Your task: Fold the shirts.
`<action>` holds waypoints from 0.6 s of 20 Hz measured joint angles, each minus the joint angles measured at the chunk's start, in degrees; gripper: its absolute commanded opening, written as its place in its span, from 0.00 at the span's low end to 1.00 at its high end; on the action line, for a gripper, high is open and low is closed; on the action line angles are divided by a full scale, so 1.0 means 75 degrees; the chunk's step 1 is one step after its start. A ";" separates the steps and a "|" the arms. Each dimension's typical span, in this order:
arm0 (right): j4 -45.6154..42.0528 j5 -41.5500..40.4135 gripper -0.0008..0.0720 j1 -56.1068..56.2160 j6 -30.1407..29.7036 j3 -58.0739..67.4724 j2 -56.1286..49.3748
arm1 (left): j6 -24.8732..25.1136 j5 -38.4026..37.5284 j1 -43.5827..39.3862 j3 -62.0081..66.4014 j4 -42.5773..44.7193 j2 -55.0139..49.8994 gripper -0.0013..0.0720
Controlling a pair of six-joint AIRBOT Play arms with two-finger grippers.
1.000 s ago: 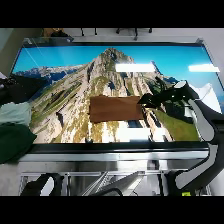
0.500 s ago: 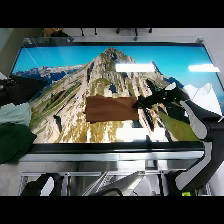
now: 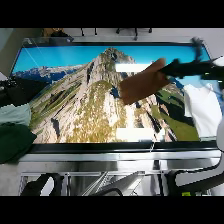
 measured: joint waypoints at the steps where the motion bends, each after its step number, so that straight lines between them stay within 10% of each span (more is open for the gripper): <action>1: 0.0012 -0.0090 0.04 -0.0495 0.0230 0.0356 0.0087 | 0.0000 -0.0017 0.0000 0.0000 0.0000 0.0000 0.04; 12: -0.1935 0.0944 0.04 -0.4514 0.2588 0.1358 0.0248 | 0.0023 -0.0026 0.0000 0.0000 0.0012 0.0000 0.04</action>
